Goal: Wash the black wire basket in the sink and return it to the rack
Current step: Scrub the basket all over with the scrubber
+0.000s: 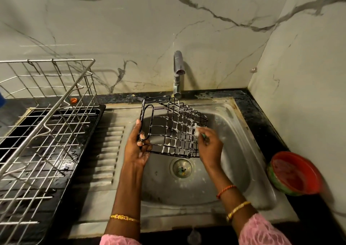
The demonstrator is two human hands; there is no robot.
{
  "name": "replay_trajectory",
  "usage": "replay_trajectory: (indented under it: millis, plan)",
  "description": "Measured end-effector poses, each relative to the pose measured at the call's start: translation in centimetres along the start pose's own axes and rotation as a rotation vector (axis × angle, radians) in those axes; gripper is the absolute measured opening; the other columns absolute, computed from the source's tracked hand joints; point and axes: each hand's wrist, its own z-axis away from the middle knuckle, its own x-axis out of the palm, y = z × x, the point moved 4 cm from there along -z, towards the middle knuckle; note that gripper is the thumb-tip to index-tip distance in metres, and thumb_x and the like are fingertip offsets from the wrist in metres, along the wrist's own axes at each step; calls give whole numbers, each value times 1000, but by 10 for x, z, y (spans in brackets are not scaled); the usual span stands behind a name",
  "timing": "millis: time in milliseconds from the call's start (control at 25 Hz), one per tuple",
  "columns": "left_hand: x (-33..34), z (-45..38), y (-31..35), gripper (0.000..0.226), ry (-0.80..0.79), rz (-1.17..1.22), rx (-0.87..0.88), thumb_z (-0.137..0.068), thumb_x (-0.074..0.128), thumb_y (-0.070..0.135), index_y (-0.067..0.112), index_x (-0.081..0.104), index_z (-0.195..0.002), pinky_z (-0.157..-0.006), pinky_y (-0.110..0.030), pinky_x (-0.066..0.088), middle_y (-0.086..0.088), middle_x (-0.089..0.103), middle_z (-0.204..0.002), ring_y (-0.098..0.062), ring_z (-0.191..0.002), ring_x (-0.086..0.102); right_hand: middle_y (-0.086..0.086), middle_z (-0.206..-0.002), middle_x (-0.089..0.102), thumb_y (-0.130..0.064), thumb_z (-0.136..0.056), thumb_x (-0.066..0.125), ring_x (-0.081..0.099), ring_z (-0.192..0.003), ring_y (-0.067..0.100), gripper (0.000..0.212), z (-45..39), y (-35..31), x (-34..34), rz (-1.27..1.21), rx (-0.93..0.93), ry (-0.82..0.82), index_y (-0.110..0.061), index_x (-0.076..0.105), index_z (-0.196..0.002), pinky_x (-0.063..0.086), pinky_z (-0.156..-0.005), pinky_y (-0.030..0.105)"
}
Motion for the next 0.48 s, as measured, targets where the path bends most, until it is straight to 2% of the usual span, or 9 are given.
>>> replay_trajectory:
  millis: [120,280,400,480]
  plan:
    - [-3,-3,-2,38,-15,16,-19,-94,50,40,21,46,-62,-28,-12,9,4,40,-33,-3,-22,29,-4,-102,62,5,-85,60,58,-95,-5,26,49,5,-1,-10,0,15,-7,67,-106,45,-85,7]
    - [-2,-4,-4,34,-69,25,-33,-96,46,39,20,40,-68,-24,-10,12,5,40,-32,-3,-21,29,1,-106,61,7,-84,59,59,-98,10,26,25,-1,0,0,-8,72,-1,65,-108,49,-88,16]
    - [-1,-3,-4,37,-99,38,-33,-93,49,40,21,45,-62,-25,-9,13,4,40,-32,-3,-21,27,13,-108,64,6,-86,56,57,-96,13,22,-27,-17,1,44,16,68,4,63,-107,43,-79,0]
    - [2,-3,-2,46,-106,44,-38,-94,48,41,21,50,-53,-24,-10,13,3,39,-31,-3,-20,27,16,-105,65,5,-86,56,57,-94,14,20,-36,-22,2,66,-26,57,5,63,-105,40,-74,-5]
